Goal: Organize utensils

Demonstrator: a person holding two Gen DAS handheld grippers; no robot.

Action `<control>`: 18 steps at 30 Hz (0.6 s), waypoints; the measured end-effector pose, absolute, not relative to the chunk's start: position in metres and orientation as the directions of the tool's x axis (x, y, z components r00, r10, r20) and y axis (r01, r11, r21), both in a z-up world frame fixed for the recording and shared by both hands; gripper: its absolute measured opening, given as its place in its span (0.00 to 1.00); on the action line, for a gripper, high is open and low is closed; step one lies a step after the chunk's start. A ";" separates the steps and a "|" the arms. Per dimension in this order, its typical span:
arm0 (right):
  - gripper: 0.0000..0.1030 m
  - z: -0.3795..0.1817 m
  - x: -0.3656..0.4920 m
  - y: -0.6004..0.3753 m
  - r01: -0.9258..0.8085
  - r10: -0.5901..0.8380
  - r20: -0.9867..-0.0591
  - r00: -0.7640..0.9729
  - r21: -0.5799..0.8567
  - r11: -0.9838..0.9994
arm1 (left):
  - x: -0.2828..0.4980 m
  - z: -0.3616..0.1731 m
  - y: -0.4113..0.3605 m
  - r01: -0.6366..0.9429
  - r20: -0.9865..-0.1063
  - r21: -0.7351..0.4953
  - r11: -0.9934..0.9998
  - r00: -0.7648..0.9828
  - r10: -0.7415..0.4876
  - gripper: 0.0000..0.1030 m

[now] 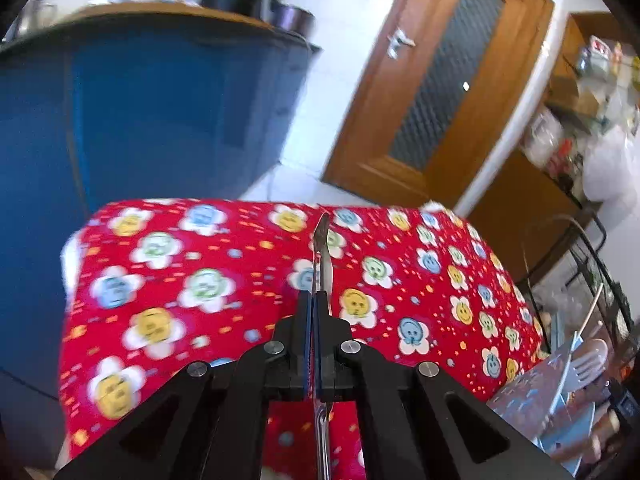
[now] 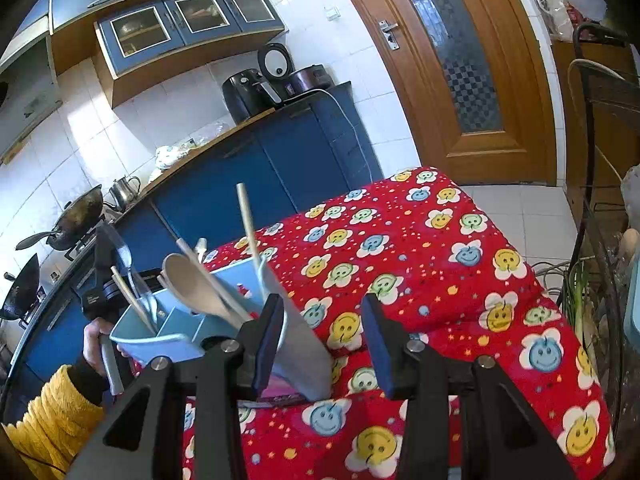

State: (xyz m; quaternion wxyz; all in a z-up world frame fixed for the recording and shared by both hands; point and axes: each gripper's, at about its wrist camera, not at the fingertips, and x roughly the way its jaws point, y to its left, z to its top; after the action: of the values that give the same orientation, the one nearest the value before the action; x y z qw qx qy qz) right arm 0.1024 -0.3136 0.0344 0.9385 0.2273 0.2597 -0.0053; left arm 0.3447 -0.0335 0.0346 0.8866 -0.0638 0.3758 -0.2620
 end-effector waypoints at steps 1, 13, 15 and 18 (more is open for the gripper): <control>0.42 0.035 0.099 -0.312 0.125 0.109 -0.486 0.867 0.424 0.897 | 0.338 0.039 -0.026 0.401 -0.619 -0.310 0.862 0.603 -0.503 0.00; 0.42 0.040 0.062 -0.287 0.085 0.125 -0.438 0.890 0.430 0.899 | 0.258 0.095 0.018 0.340 -0.447 -0.254 0.906 0.789 -0.421 0.00; 0.42 0.040 0.057 -0.284 0.080 0.127 -0.433 0.892 0.429 0.900 | 0.246 0.106 0.021 0.338 -0.420 -0.255 0.906 0.805 -0.419 0.00; 0.42 0.040 0.051 -0.279 0.074 0.128 -0.430 0.894 0.422 0.903 | 0.226 0.122 0.025 0.337 -0.376 -0.257 0.906 0.828 -0.415 0.00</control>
State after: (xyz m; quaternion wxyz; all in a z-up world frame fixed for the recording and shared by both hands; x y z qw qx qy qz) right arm 0.0508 -0.2788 0.0396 0.9480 0.2194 0.2301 0.0141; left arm 0.2264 0.0249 0.1221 0.9519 -0.0901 0.2163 -0.1974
